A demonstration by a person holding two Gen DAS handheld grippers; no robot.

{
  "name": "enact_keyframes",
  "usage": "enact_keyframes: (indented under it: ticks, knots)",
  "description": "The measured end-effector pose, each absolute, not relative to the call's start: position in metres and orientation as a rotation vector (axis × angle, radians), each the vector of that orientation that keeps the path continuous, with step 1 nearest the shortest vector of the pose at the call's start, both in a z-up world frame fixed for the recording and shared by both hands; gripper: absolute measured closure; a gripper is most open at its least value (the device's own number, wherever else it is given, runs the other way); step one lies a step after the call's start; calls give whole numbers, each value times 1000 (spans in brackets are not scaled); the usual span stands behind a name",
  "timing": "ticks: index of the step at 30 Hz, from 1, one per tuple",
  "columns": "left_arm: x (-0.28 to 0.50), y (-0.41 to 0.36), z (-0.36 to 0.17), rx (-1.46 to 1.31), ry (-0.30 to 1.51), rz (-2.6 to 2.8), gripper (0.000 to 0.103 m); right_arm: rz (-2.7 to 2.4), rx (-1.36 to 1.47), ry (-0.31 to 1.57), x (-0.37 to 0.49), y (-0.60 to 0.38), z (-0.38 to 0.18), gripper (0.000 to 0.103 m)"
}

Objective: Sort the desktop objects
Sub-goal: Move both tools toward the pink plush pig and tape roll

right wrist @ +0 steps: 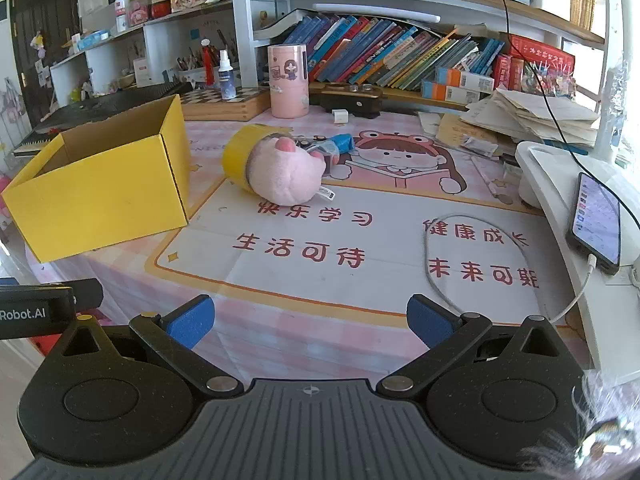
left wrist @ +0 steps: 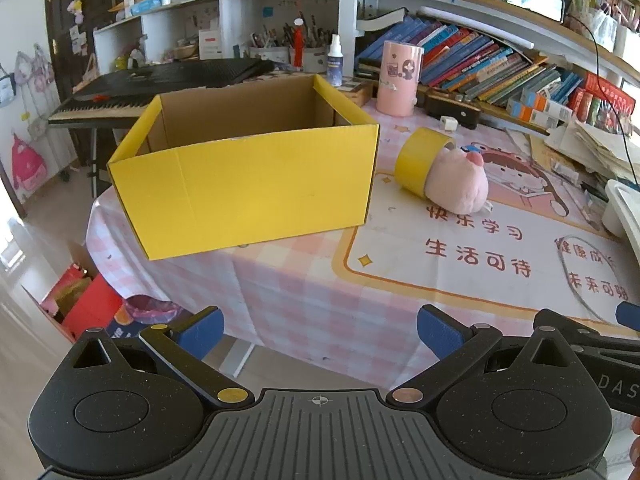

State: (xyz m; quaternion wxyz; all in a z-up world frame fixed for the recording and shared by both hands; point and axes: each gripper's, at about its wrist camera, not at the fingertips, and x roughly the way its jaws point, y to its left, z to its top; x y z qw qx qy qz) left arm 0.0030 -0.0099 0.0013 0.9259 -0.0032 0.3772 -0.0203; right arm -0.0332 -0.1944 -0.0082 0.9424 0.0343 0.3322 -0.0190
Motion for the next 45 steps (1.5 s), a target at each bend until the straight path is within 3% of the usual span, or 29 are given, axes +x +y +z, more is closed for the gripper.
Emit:
enact_keyframes:
  ticks: [45]
  knots:
    - [2, -1, 6, -5, 746, -92, 0, -11, 83, 662, -33, -186, -5, 0]
